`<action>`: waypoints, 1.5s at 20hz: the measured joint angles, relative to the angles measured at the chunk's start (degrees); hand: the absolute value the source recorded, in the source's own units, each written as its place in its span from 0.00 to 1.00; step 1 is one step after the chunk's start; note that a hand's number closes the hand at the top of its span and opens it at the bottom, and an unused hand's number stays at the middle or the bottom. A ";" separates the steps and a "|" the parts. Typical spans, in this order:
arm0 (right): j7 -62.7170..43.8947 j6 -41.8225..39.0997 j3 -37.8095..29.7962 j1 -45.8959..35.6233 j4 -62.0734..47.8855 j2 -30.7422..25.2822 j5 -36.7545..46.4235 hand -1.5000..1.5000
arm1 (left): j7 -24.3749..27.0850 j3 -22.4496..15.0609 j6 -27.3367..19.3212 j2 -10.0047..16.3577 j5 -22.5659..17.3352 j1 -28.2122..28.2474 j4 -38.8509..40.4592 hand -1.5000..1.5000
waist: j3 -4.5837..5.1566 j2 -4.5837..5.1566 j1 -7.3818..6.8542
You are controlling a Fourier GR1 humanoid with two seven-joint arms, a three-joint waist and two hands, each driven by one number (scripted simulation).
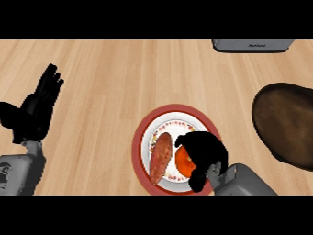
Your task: Pick the squash from the plate and place it in the pan
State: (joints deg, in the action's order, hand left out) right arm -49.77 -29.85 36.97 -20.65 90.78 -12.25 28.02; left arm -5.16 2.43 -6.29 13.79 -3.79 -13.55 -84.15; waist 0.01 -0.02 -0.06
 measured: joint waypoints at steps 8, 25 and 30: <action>5.21 -1.47 -0.16 1.72 -1.22 2.40 7.04 1.00 | -0.27 1.03 1.12 -0.69 0.73 1.41 -1.73 0.50 | 0.06 -0.20 -0.05; -14.75 23.64 2.52 -8.50 -2.07 11.37 29.55 1.00 | 0.88 1.86 1.64 -0.93 1.29 0.43 0.55 0.50 | 0.06 -0.49 -0.07; -16.91 25.07 1.18 -11.36 3.38 11.40 38.06 1.00 | 1.40 2.11 1.39 -1.08 1.54 0.32 1.24 0.50 | 0.05 -0.46 0.40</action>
State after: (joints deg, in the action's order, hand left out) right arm -66.69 -4.79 38.16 -32.00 94.16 -0.85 66.08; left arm -3.77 4.55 -4.91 12.71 -2.25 -13.22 -82.91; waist 0.06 -0.48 0.34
